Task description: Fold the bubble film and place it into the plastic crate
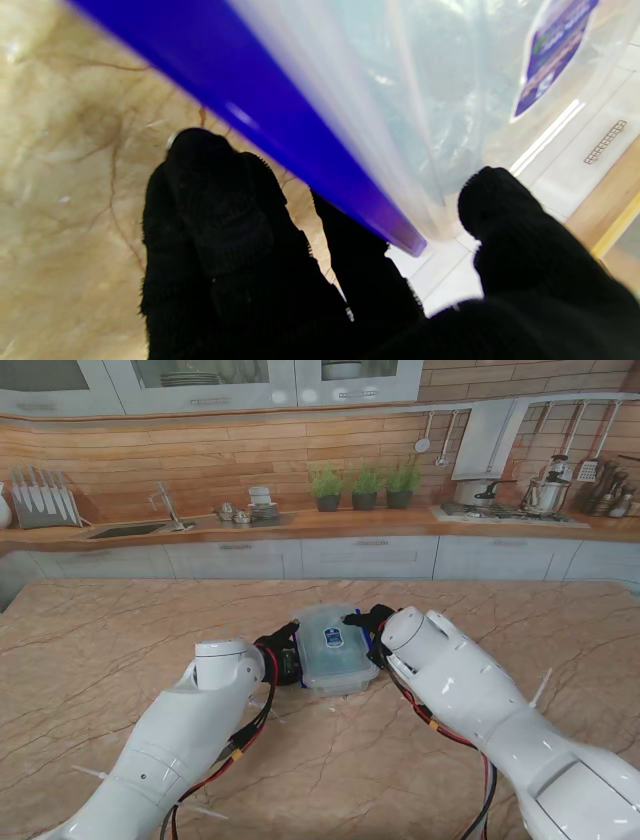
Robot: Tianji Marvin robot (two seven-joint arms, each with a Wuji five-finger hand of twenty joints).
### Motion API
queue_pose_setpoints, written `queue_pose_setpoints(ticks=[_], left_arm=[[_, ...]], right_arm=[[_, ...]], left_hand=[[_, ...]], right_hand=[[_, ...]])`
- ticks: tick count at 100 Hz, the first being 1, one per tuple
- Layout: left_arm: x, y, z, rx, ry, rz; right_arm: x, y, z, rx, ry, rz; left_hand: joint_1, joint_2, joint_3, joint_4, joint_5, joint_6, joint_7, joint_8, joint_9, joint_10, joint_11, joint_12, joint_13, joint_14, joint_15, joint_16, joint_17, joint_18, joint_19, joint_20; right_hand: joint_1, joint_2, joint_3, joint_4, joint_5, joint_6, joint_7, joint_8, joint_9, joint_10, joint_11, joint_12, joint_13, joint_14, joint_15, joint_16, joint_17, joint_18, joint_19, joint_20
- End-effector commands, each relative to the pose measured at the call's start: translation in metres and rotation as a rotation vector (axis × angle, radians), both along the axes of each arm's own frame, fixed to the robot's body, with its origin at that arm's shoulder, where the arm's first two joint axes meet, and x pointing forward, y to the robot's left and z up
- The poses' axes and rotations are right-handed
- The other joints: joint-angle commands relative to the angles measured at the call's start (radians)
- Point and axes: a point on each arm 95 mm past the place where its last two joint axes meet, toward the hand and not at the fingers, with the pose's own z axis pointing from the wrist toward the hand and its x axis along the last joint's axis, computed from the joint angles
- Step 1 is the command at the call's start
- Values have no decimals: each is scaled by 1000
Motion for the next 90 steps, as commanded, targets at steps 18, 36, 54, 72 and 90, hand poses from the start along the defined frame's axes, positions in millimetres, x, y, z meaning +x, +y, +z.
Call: queue_pose_setpoints(ticks=[18, 36, 54, 72, 90], left_arm=[[2, -2, 9, -17, -7, -13], [2, 3, 10, 13, -9, 5], [2, 6, 10, 27, 3, 12], [3, 8, 9, 60, 9, 3], [4, 11, 9, 69, 6, 15]], right_arm=[[-3, 6, 0, 2, -3, 12], [-4, 5, -1, -1, -3, 9], [-4, 4, -1, -2, -4, 7], [-4, 5, -1, -3, 0, 6], [-4, 5, -1, -3, 2, 7]], left_hand=[[20, -28, 13, 41, -26, -40, -73, -27, -19, -58, 203, 179, -61, -51, -6, 14, -47, -46, -54, -31], [22, -25, 14, 44, -27, -52, -89, -25, -23, -64, 230, 239, -78, -51, -29, -1, -45, -48, -80, -42], [25, -35, 17, 47, -23, -49, -86, -18, -13, -60, 257, 274, -81, -49, -52, -19, -45, -46, -96, -50], [28, -56, 26, 51, -20, -38, -39, 7, 20, -61, 301, 324, -56, -37, -64, -43, -41, -30, -82, -42], [29, -70, 43, 51, -20, -32, 21, 27, 57, -66, 344, 360, -34, -31, -54, -53, -26, -20, -68, -44]], right_hand=[[3, 41, -9, 38, 16, -93, -2, 10, -7, -12, 8, 14, -23, 29, 3, 14, -12, -6, 25, 29], [4, 42, -12, 40, 15, -95, -3, 12, -7, -14, 8, 15, -25, 30, 3, 15, -14, -6, 24, 32], [4, 43, -14, 42, 15, -97, -4, 13, -6, -16, 9, 15, -26, 31, 2, 15, -16, -7, 22, 34], [5, 44, -16, 43, 14, -95, -5, 14, -7, -15, 8, 15, -27, 30, 1, 15, -17, -7, 20, 36], [5, 43, -17, 44, 15, -97, -6, 15, -8, -15, 8, 14, -28, 31, 1, 16, -17, -6, 20, 38]])
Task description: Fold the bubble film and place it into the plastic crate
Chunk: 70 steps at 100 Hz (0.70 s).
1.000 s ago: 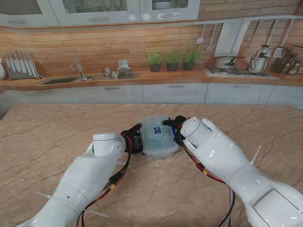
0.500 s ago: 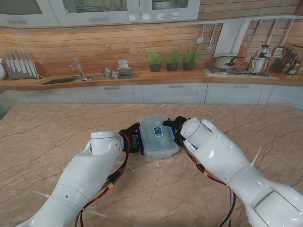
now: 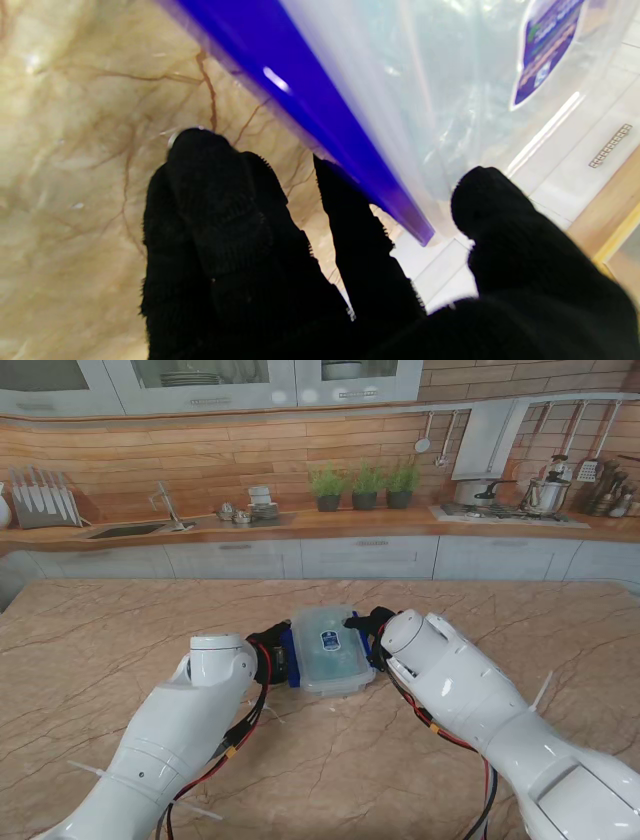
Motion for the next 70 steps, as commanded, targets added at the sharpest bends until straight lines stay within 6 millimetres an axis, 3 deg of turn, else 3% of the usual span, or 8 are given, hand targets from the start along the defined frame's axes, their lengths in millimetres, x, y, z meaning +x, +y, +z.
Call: queue_pose_setpoints(ticks=[1, 9, 29, 39, 70], left_arm=[[1, -3, 2, -10, -6, 1], [1, -2, 3, 0, -5, 0], [3, 2, 2, 143, -17, -99], [5, 3, 2, 191, -31, -156], [9, -1, 5, 192, -62, -190]], right_arm=[[-1, 5, 1, 5, 1, 8], [1, 5, 1, 4, 5, 11], [4, 6, 1, 3, 9, 19], [5, 7, 1, 6, 9, 27], [4, 14, 6, 43, 8, 48]], left_hand=[[26, -51, 11, 31, -22, -10, 58, 19, 42, -31, 64, 36, 28, -2, 4, -16, 12, 5, 26, 0], [26, -58, 17, 30, 3, -9, 91, 32, 67, -30, 87, 54, 41, 5, 13, -18, 20, 12, 41, 4], [5, -66, 10, 9, 202, -15, 262, 132, 184, -14, 99, 58, 121, 49, 31, -40, 75, 70, 90, 35], [0, -49, -5, 7, 213, -21, 282, 157, 183, -7, 54, 28, 113, 54, 8, -63, 71, 71, 82, 35], [18, -45, -9, 10, 281, -12, 364, 222, 258, 13, 58, 5, 170, 86, 34, -72, 104, 100, 117, 57]], right_hand=[[-13, 37, -25, 42, 15, -38, 5, 11, -8, -8, 8, 14, -18, 29, 4, 16, -5, -4, 20, 27], [-14, 37, -26, 42, 15, -38, 5, 11, -7, -8, 8, 15, -18, 29, 4, 16, -5, -5, 20, 27], [-13, 37, -27, 43, 15, -37, 4, 12, -8, -9, 8, 15, -18, 29, 4, 16, -6, -5, 19, 28], [-12, 37, -27, 43, 17, -34, 5, 12, -7, -7, 8, 14, -19, 29, 3, 16, -6, -6, 18, 29], [-9, 37, -28, 43, 33, -29, 12, 15, 1, -3, 6, 13, -17, 36, -1, 15, -9, -6, 14, 29]])
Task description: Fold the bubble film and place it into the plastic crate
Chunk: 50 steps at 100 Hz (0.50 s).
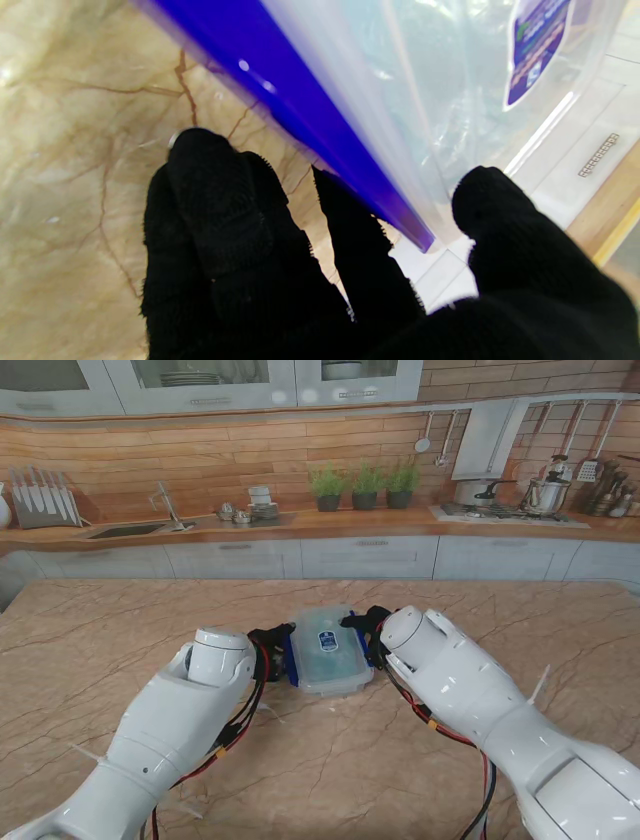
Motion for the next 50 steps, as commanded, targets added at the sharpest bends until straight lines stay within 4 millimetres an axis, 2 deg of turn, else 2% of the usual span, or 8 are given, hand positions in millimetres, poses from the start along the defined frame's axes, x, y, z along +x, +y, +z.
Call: queue_pose_setpoints(ticks=[1, 17, 35, 50], left_arm=[[0, -5, 3, 19, -18, -32], [1, -6, 5, 110, -45, -111], [5, -8, 10, 222, -60, -200], [9, -13, 15, 293, -88, -264]], right_arm=[[0, 10, 5, 18, -13, 23], [-3, 13, 6, 13, -26, 35], [-5, 16, 5, 23, -25, 32], [-8, 18, 4, 28, -18, 34]], left_hand=[[18, -14, -20, 10, 56, -25, 78, 25, 45, 2, 16, -6, 42, 33, 23, -8, 16, 30, 51, 28], [7, 0, -28, 7, 99, -28, 127, 62, 107, 2, 21, -23, 94, 50, 47, -10, 49, 57, 84, 52], [-2, 24, -42, 5, 118, -27, 144, 81, 129, 8, 14, -38, 106, 64, 52, -15, 56, 73, 96, 65], [11, 36, -59, 5, 155, -33, 236, 165, 199, -2, 66, -42, 172, 69, 95, -13, 104, 101, 129, 99]], right_hand=[[-9, 38, -18, 42, 34, -46, 13, 13, 1, 1, 6, 13, -7, 34, -1, 15, -2, -5, 14, 28], [-1, 33, -16, 42, 76, -24, 36, 18, 49, 17, 4, 8, 47, 45, -2, 9, 47, 18, 26, 28], [1, 30, -11, 42, 93, 9, 38, 2, 80, 31, -5, 2, 86, 55, -16, -3, 76, 34, 34, 20], [3, 32, -8, 41, 103, 29, 35, -13, 93, 37, -11, -1, 102, 60, -22, -9, 86, 43, 39, 14]])
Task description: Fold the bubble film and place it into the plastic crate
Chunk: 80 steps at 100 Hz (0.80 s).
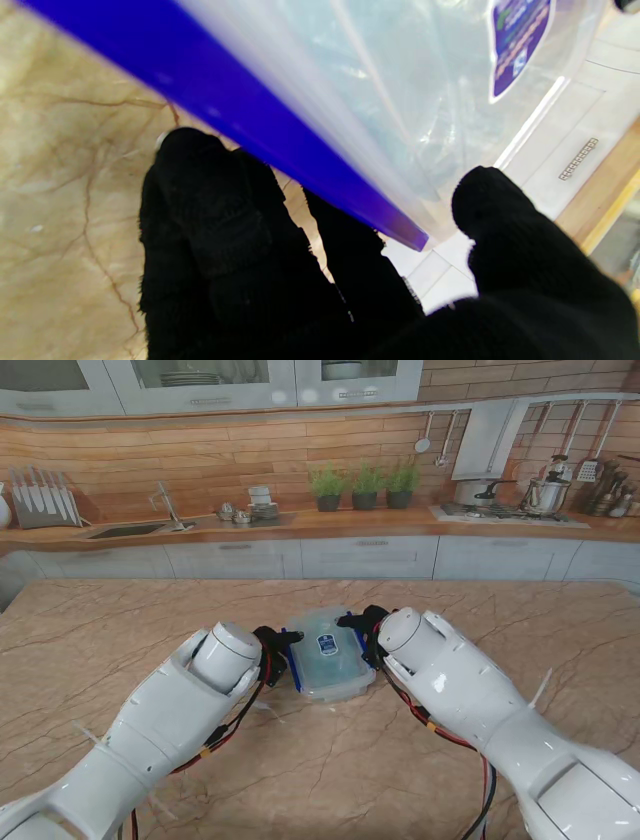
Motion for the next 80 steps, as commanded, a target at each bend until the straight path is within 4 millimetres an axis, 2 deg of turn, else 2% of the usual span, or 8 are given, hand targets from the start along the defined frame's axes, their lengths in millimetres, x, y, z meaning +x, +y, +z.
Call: queue_pose_setpoints(ticks=[1, 9, 24, 39, 53, 66, 75, 80], left_arm=[[3, -6, 8, -20, -21, -9], [6, -10, 11, 13, -41, -36], [12, -17, 15, 109, -87, -88], [16, -22, 16, 256, -115, -151], [16, -27, 16, 353, -114, -210], [16, -31, 15, 443, -135, -257], [15, -35, 15, 457, -141, -279], [15, -37, 15, 462, -140, -292]], right_arm=[[-4, 12, 1, 19, 3, 21], [-6, 14, 1, 18, 6, 31], [-9, 16, 1, 22, 29, 56], [-10, 18, 1, 30, 52, 72], [-9, 20, 0, 31, 60, 77], [-8, 23, 0, 35, 64, 85], [-7, 25, 0, 41, 65, 90], [-6, 27, 0, 45, 67, 92]], left_hand=[[11, 29, -24, 5, 48, -68, 83, 41, 51, -6, 52, -19, 48, 33, 40, -4, 24, 36, 49, 35], [24, 19, -21, 6, 77, -78, 167, 112, 114, -27, 109, -13, 111, 28, 83, 1, 77, 59, 70, 60], [31, -25, 61, 4, 146, -122, 362, 247, 266, -120, 254, -17, 281, -15, 185, -11, 230, 92, 139, 129], [2, -53, 152, 7, 213, -93, 411, 281, 382, -176, 334, -65, 429, -60, 259, -76, 391, 117, 201, 141], [-7, -79, 239, 7, 263, -55, 425, 263, 461, -184, 340, -89, 517, -77, 281, -116, 492, 147, 218, 115], [-60, -130, 381, 5, 331, -38, 435, 224, 528, -174, 323, -125, 575, -86, 290, -153, 547, 163, 232, 74], [-68, -141, 415, 7, 351, -28, 433, 208, 549, -153, 303, -138, 589, -80, 284, -162, 559, 175, 229, 63], [-70, -143, 422, 9, 356, -26, 432, 205, 555, -175, 298, -142, 595, -82, 283, -165, 566, 174, 231, 62]], right_hand=[[2, 32, -9, 41, 65, -54, 23, -8, 39, 27, -10, -1, 45, 48, -14, -10, 23, 36, 40, 13], [6, 38, -6, 41, 81, -47, 30, -15, 61, 25, -10, -2, 66, 49, -14, -13, 38, 41, 46, 10], [21, 66, -3, 40, 112, -43, 53, -20, 102, 26, -7, -5, 101, 51, -15, -20, 60, 47, 56, 5], [47, 102, -27, 33, 117, -39, 74, -36, 118, 27, -8, -8, 116, 53, -18, -31, 68, 53, 66, -6], [57, 115, -28, 32, 118, -34, 76, -42, 123, 29, -8, -9, 121, 54, -21, -35, 70, 55, 66, -10], [64, 120, -29, 31, 121, -34, 80, -47, 128, 28, -6, -9, 127, 51, -21, -37, 72, 53, 69, -14], [66, 122, -29, 31, 123, -34, 83, -49, 132, 27, -5, -9, 131, 51, -22, -38, 76, 52, 71, -15], [69, 123, -27, 31, 125, -34, 85, -50, 135, 27, -4, -9, 134, 49, -22, -39, 77, 50, 72, -16]])
